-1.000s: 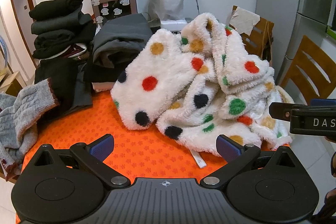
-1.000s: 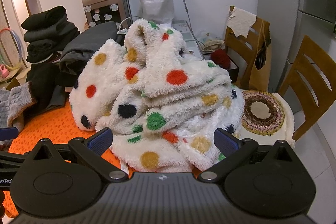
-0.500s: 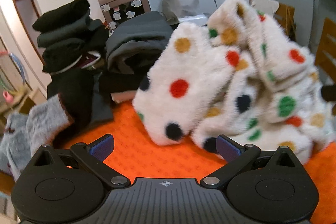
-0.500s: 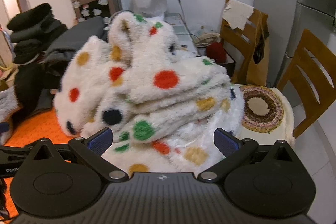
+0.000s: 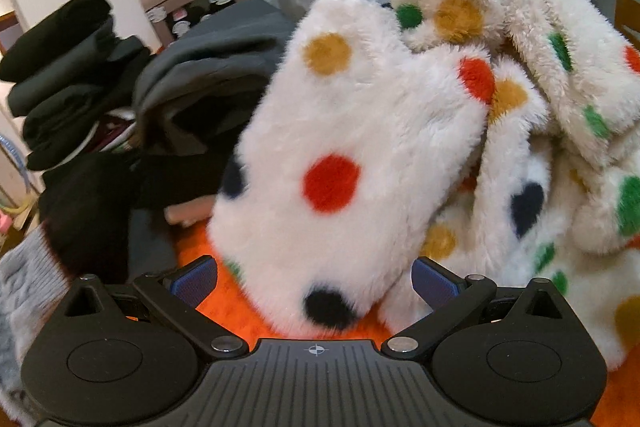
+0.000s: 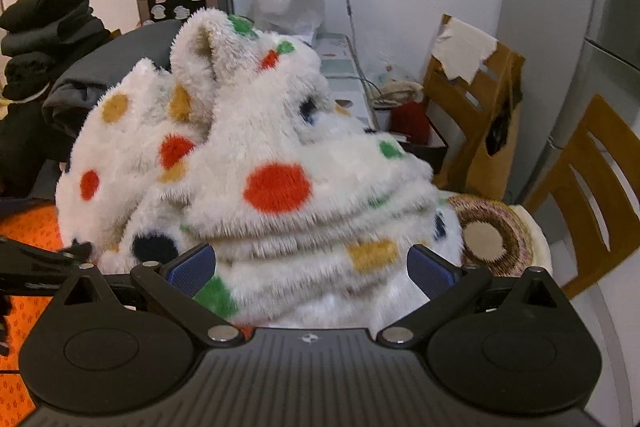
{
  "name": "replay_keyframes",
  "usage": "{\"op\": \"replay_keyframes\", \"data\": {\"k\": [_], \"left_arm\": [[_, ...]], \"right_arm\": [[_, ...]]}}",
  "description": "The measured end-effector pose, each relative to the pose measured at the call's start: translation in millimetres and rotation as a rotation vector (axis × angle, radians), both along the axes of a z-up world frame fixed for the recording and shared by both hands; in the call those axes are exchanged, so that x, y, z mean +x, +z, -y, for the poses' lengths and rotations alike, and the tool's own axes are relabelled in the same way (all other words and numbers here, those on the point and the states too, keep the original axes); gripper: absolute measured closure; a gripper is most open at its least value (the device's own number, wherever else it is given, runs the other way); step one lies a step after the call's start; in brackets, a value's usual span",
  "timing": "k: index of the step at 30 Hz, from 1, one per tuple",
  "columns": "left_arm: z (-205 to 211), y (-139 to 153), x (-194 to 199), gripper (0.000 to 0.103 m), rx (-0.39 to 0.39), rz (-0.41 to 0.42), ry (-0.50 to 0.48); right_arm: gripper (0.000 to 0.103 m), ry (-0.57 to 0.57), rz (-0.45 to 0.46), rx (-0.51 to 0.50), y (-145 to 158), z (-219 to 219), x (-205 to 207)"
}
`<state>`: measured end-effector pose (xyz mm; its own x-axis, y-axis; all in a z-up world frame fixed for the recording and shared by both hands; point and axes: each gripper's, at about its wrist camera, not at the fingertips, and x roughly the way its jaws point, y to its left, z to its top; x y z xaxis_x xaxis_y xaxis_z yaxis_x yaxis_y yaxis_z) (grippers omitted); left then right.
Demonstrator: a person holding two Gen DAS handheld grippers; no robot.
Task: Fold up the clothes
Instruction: 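Grasp a blanket edge with the left tool while the right tool grasps another edge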
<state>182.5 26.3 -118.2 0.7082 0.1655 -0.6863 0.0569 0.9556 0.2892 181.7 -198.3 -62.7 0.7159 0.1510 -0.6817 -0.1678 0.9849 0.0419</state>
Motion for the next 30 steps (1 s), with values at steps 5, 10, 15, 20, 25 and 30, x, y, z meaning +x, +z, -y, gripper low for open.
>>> {"op": "replay_keyframes", "data": {"k": [5,10,15,20,25,30], "left_arm": [[5.9,-21.6,29.0,0.006,0.011,-0.009,-0.002],[-8.6,-29.2,40.5,0.041,-0.094,-0.02,0.029],[-36.7,-13.5,22.7,0.079,-0.237,0.058,0.081],[-65.6,12.4,-4.8,0.087,-0.255,0.176,0.216],[-104.1,42.0,-39.9,0.089,-0.319,0.277,0.347],[-129.1,70.0,-95.0,0.091,-0.375,0.357,0.386]], "right_arm": [[0.005,0.024,-0.007,0.048,-1.0,-9.5,26.2],[0.033,0.019,-0.046,0.088,-10.8,-16.1,45.6],[0.075,0.023,-0.017,0.141,-6.0,-5.7,37.5],[0.083,-0.018,0.023,0.177,12.9,20.9,9.1],[0.084,-0.107,0.066,0.188,33.0,59.1,-30.0],[0.085,-0.176,0.088,0.191,44.4,88.4,-72.0]]}}
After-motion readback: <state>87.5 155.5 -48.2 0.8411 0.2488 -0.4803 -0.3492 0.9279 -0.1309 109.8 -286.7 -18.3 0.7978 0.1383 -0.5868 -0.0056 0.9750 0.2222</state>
